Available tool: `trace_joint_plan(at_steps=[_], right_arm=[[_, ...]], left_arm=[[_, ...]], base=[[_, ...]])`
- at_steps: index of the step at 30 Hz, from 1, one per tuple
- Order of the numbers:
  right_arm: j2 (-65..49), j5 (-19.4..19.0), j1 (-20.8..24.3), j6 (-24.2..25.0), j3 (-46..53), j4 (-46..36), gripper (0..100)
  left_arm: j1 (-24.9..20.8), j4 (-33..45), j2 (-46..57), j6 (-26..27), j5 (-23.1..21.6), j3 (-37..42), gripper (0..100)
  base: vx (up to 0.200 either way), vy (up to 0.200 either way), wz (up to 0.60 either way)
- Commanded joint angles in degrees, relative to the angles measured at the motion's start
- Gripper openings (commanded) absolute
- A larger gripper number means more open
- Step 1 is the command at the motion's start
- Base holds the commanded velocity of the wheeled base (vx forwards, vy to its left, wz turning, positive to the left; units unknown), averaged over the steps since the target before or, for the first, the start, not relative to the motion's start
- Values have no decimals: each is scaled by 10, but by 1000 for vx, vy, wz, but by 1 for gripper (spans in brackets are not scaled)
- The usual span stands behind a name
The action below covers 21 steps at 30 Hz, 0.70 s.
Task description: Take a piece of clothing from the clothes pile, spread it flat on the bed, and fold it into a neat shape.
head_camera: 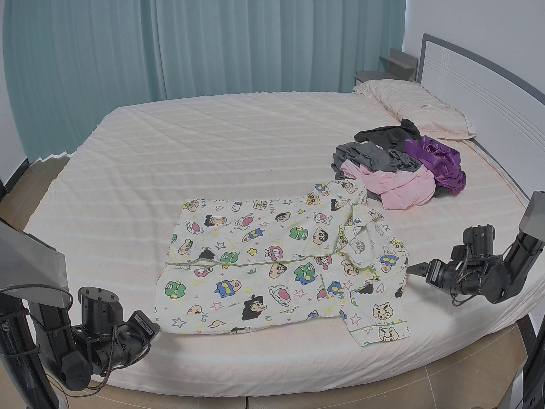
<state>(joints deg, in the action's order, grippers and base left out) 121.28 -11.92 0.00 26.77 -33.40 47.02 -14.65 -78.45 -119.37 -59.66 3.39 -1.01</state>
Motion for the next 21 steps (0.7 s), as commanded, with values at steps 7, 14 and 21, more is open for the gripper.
trace_joint_plan(at_steps=[7, 14, 21], right_arm=[[-74, -79, 48, -8, 152, 3, 100], [-30, -86, 76, -8, 147, 3, 100], [-9, -86, 78, -19, 140, 4, 100]], left_arm=[[0, 0, 0, -1, -1, 9, 0], [0, 0, -1, -1, -1, 9, 0], [0, 0, -1, -1, -1, 9, 0]], base=[[0, 0, 0], [0, 0, 0], [0, 0, 0]])
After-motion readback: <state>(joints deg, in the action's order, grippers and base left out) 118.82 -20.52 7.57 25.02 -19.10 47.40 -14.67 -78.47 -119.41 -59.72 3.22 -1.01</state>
